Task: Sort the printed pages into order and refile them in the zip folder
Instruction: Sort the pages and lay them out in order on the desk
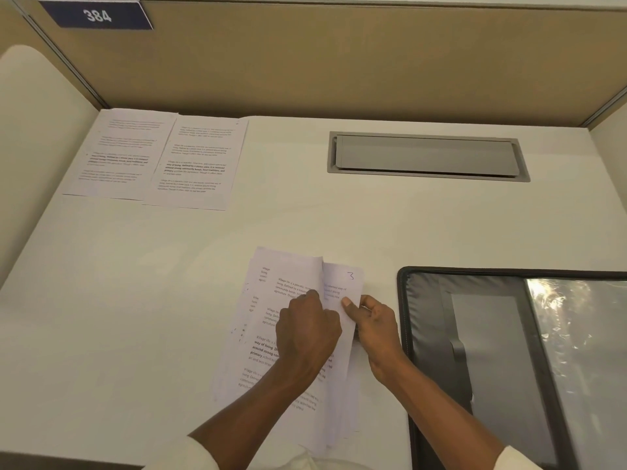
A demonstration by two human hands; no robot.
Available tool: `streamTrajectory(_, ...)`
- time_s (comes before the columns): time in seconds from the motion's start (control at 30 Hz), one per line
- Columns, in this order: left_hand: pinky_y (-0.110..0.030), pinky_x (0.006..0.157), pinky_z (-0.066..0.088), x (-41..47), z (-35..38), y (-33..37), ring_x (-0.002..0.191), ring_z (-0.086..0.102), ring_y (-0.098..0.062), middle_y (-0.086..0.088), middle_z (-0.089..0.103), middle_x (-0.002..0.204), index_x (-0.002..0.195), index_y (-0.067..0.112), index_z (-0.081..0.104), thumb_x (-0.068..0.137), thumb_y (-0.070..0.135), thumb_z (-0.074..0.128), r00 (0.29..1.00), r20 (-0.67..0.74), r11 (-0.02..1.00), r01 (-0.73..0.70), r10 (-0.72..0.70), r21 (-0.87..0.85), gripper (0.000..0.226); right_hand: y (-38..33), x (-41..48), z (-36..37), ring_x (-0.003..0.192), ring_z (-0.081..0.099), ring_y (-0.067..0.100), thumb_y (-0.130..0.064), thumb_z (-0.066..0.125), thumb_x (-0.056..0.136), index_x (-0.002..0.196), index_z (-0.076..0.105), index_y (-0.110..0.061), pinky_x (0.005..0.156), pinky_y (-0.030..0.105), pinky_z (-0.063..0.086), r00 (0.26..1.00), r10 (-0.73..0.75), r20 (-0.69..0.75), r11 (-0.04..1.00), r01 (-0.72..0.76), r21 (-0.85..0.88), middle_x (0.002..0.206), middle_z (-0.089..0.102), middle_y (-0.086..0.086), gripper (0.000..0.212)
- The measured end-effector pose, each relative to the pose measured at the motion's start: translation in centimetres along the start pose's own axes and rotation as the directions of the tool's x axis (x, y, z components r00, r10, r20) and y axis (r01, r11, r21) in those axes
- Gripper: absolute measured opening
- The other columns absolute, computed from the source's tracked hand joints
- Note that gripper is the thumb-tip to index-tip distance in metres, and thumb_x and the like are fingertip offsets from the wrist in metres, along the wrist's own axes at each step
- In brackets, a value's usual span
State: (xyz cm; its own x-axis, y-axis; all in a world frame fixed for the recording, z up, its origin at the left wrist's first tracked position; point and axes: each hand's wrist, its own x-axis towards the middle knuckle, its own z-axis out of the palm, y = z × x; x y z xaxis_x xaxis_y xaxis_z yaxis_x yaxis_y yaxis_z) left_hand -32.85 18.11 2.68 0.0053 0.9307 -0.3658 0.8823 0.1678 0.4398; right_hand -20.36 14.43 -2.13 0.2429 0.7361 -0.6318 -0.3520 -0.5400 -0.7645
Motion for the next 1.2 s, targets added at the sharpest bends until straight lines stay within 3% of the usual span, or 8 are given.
streamTrajectory(0.13, -0.038, 0.06, 0.061, 0.4, -0.1, -0.2, 0.064, 0.064, -0.012, 0.006, 0.065, 0.074, 0.083, 0.015, 0.061, 0.091, 0.029, 0.06, 1.0, 0.009, 0.998, 0.018, -0.018, -0.06, 0.016, 1.4, -0.5, 0.0, 0.09, 0.078, 0.011, -0.023, 0.082, 0.091, 0.105, 0.076, -0.026, 0.083, 0.035, 0.064, 0.998, -0.048, -0.038, 0.973, 0.038, -0.227, 0.1, 0.081, -0.012, 0.016)
streamTrajectory(0.23, -0.039, 0.058, 0.062, 0.7, -0.3, -0.6, 0.063, 0.065, -0.013, 0.004, 0.065, 0.072, 0.08, 0.014, 0.06, 0.089, 0.024, 0.06, 1.0, 0.011, 0.997, 0.029, -0.028, -0.072, 0.014, 3.3, -0.4, -0.7, 0.076, 0.074, 0.011, -0.024, 0.081, 0.092, 0.093, 0.071, -0.027, 0.07, 0.041, 0.065, 0.975, -0.192, -0.115, 0.845, 0.104, -0.525, 0.087, 0.077, -0.011, 0.011)
streamTrajectory(0.3, -0.04, 0.059, 0.062, 0.7, -0.3, -0.8, 0.063, 0.065, -0.013, 0.004, 0.066, 0.072, 0.079, 0.012, 0.06, 0.089, 0.023, 0.059, 1.0, 0.012, 0.997, 0.029, -0.028, -0.077, 0.014, 3.1, 0.1, -1.8, 0.069, 0.068, 0.016, -0.026, 0.075, 0.096, 0.087, 0.064, -0.021, 0.061, 0.042, 0.061, 0.921, -0.347, -0.176, 0.75, 0.159, -0.642, 0.079, 0.07, -0.006, 0.015)
streamTrajectory(0.4, -0.04, 0.061, 0.063, 0.8, -0.3, -1.2, 0.066, 0.065, -0.011, 0.006, 0.067, 0.077, 0.082, 0.015, 0.061, 0.09, 0.022, 0.059, 0.999, 0.024, 0.997, 0.031, -0.029, -0.074, 0.012, -0.1, 1.8, -3.9, 0.076, 0.068, 0.03, -0.031, 0.068, 0.1, 0.102, 0.068, -0.014, 0.067, 0.046, 0.058, 0.807, -0.537, -0.247, 0.643, 0.202, -0.739, 0.088, 0.073, 0.005, 0.018)
streamTrajectory(0.67, -0.021, 0.062, 0.05, 0.9, 0.2, -1.5, 0.073, 0.065, -0.008, 0.008, 0.066, 0.087, 0.09, 0.017, 0.059, 0.097, 0.026, 0.055, 0.997, 0.076, 1.0, -0.004, 0.006, -0.03, 0.012, -14.2, 8.6, -4.9, 0.08, 0.066, 0.028, -0.025, 0.07, 0.1, 0.101, 0.066, -0.011, 0.073, 0.037, 0.053, 0.702, -0.672, -0.235, 0.62, 0.361, -0.696, 0.092, 0.072, 0.006, 0.015)
streamTrajectory(0.77, -0.021, 0.069, 0.041, 0.8, 0.1, -1.3, 0.084, 0.065, -0.012, 0.005, 0.067, 0.097, 0.095, 0.02, 0.056, 0.099, 0.029, 0.052, 0.997, 0.079, 0.999, -0.019, 0.021, -0.032, 0.01, -17.7, 12.1, -2.9, 0.083, 0.066, 0.026, -0.025, 0.074, 0.097, 0.098, 0.065, -0.012, 0.072, 0.034, 0.05, 0.721, -0.648, -0.247, 0.674, 0.392, -0.626, 0.087, 0.068, 0.0, 0.016)
streamTrajectory(0.97, -0.031, 0.083, 0.05, 0.9, -0.2, -1.0, 0.097, 0.065, -0.015, 0.009, 0.064, 0.105, 0.102, 0.026, 0.055, 0.101, 0.039, 0.049, 0.992, 0.125, 0.999, 0.017, -0.012, -0.04, 0.015, -20.9, 20.3, 3.0, 0.094, 0.073, 0.025, -0.025, 0.081, 0.092, 0.111, 0.07, -0.01, 0.088, 0.042, 0.061, 0.802, -0.535, -0.265, 0.793, 0.37, -0.484, 0.108, 0.075, 0.005, 0.027)
streamTrajectory(1.2, -0.031, 0.083, 0.047, 2.1, 0.3, -1.8, 0.09, 0.053, -0.015, 0.012, 0.053, 0.099, 0.106, 0.034, 0.049, 0.094, 0.051, 0.05, 0.964, 0.261, 0.997, 0.069, -0.06, -0.026, 0.02, -21.2, 27.1, 10.8, 0.098, 0.07, 0.027, -0.025, 0.085, 0.087, 0.114, 0.069, -0.012, 0.092, 0.041, 0.058, 0.846, -0.45, -0.285, 0.843, 0.297, -0.448, 0.115, 0.074, 0.008, 0.035)
